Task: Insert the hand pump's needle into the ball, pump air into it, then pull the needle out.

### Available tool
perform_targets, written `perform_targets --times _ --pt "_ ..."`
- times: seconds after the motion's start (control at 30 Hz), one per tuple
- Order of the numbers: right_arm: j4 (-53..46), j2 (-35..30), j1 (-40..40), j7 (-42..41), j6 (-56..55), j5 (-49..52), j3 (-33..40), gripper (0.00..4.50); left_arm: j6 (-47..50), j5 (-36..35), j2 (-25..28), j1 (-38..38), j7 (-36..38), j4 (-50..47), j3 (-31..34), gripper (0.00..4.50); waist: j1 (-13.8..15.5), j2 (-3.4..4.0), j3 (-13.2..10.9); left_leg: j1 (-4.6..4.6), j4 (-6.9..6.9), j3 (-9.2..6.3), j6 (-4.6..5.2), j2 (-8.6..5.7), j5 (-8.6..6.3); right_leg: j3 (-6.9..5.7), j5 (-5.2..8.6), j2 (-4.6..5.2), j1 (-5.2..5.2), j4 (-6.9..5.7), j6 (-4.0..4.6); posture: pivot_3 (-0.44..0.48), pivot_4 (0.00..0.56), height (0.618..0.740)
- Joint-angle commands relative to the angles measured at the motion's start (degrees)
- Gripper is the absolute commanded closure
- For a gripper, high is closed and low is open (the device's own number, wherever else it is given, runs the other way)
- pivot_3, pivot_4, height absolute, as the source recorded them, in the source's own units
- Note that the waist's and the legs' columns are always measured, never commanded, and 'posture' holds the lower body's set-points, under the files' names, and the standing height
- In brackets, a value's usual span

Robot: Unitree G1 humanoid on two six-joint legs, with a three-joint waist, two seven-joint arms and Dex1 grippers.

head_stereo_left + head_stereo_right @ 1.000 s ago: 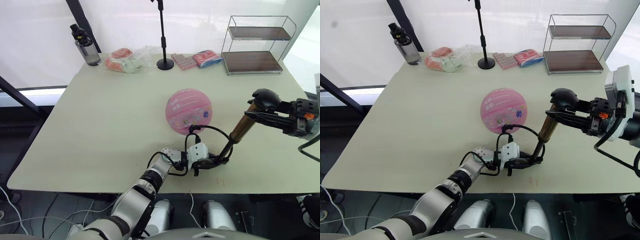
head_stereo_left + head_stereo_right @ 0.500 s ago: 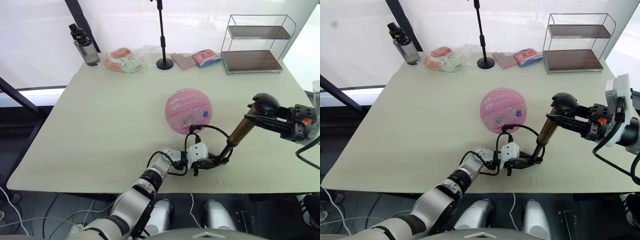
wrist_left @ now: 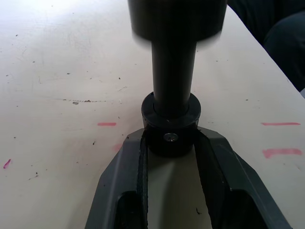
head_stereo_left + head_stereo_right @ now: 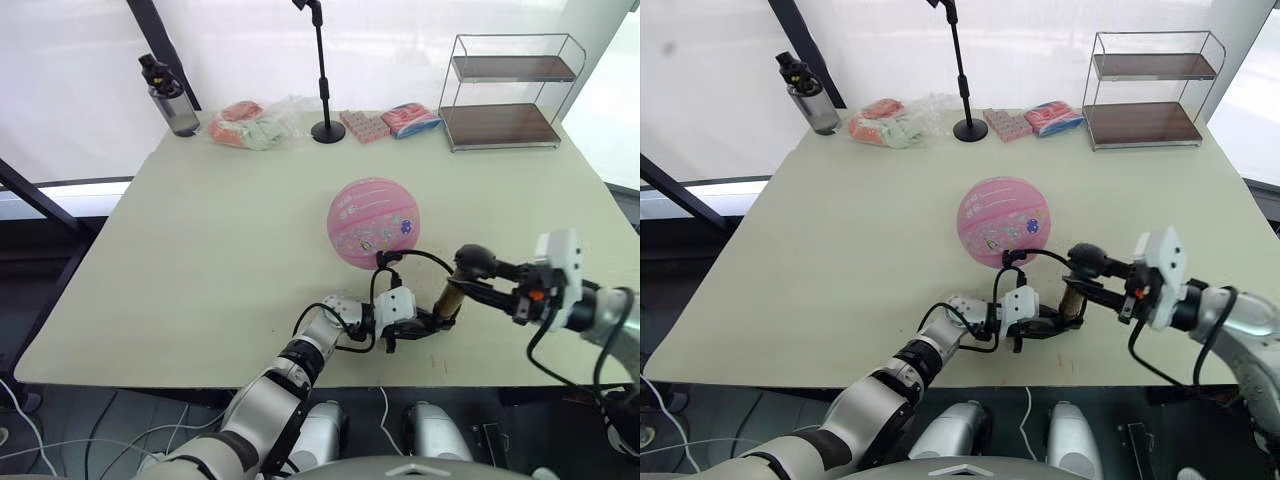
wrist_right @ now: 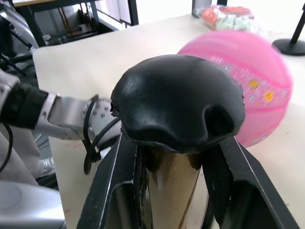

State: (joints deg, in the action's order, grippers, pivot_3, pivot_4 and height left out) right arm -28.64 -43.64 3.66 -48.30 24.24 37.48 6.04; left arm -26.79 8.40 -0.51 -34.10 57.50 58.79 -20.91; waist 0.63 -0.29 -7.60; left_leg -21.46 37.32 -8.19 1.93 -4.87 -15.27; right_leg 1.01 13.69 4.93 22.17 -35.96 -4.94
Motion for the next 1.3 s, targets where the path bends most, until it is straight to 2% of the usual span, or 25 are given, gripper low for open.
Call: perform_targets --times 0.03,0.23,0.4,0.53,0.83,1.03,1.3 --pt "5.22 2.32 1.91 0.04 -1.78 -5.95 -5.21 3.42 1.75 1.17 0.7 2.32 0.45 3.34 -0.71 3.41 0.0 -0.06 0.01 0.07 -0.02 -0.01 0.0 0.01 0.0 -0.01 0.01 -0.01 -0.08 0.0 -0.01 0.0 0.15 0.74" --pt "8.47 4.54 3.26 -0.39 -5.28 -11.08 -9.14 3.42 1.87 1.14 0.69 2.52 0.53 3.21 -0.57 3.41 -0.04 -0.15 0.04 0.65 -0.25 0.01 -0.01 0.04 -0.01 0.05 0.05 -0.01 -0.5 0.03 -0.01 0.0 0.15 0.74" --pt "6.5 3.77 3.39 -0.82 -4.28 -9.82 -7.61 3.42 1.9 1.18 0.57 2.63 0.54 3.17 -0.48 3.41 -0.06 -0.24 0.14 0.69 -0.25 0.0 -0.01 0.06 -0.01 0.05 0.05 -0.03 -0.51 0.03 -0.01 0.0 0.15 0.74" --pt "2.68 1.17 2.51 -1.9 -1.61 -5.34 -3.23 3.42 1.85 1.24 0.39 2.64 0.48 3.22 -0.51 3.41 0.05 -0.23 0.13 0.66 -0.25 0.01 -0.01 0.04 -0.02 0.05 0.05 -0.01 -0.5 0.04 -0.01 0.0 0.15 0.74" --pt "-4.7 -6.81 -2.12 -1.85 9.62 11.16 12.11 3.42 1.85 1.2 0.32 2.65 0.86 3.33 -0.43 3.41 0.36 0.0 -0.15 0.31 -0.24 -0.06 0.03 -0.1 -0.04 0.01 0.04 0.12 -0.37 0.1 0.02 0.0 0.15 0.74" --pt "-4.73 -11.57 -7.62 -0.1 15.53 21.51 21.36 3.42 1.78 1.14 0.29 2.48 1.04 3.51 -0.65 3.41 0.36 -0.07 -0.26 0.14 -0.2 -0.1 0.05 -0.12 -0.05 -0.06 0.02 0.17 -0.27 0.11 0.02 0.0 0.15 0.74" --pt "-2.34 -16.76 -14.54 1.61 20.71 29.07 26.8 3.42 1.8 0.99 0.29 2.37 1.02 3.69 -0.81 3.41 0.38 -0.02 -0.36 -0.28 0.0 -0.09 0.06 -0.12 -0.04 -0.1 -0.11 0.18 0.09 0.1 0.21 0.0 0.15 0.74"
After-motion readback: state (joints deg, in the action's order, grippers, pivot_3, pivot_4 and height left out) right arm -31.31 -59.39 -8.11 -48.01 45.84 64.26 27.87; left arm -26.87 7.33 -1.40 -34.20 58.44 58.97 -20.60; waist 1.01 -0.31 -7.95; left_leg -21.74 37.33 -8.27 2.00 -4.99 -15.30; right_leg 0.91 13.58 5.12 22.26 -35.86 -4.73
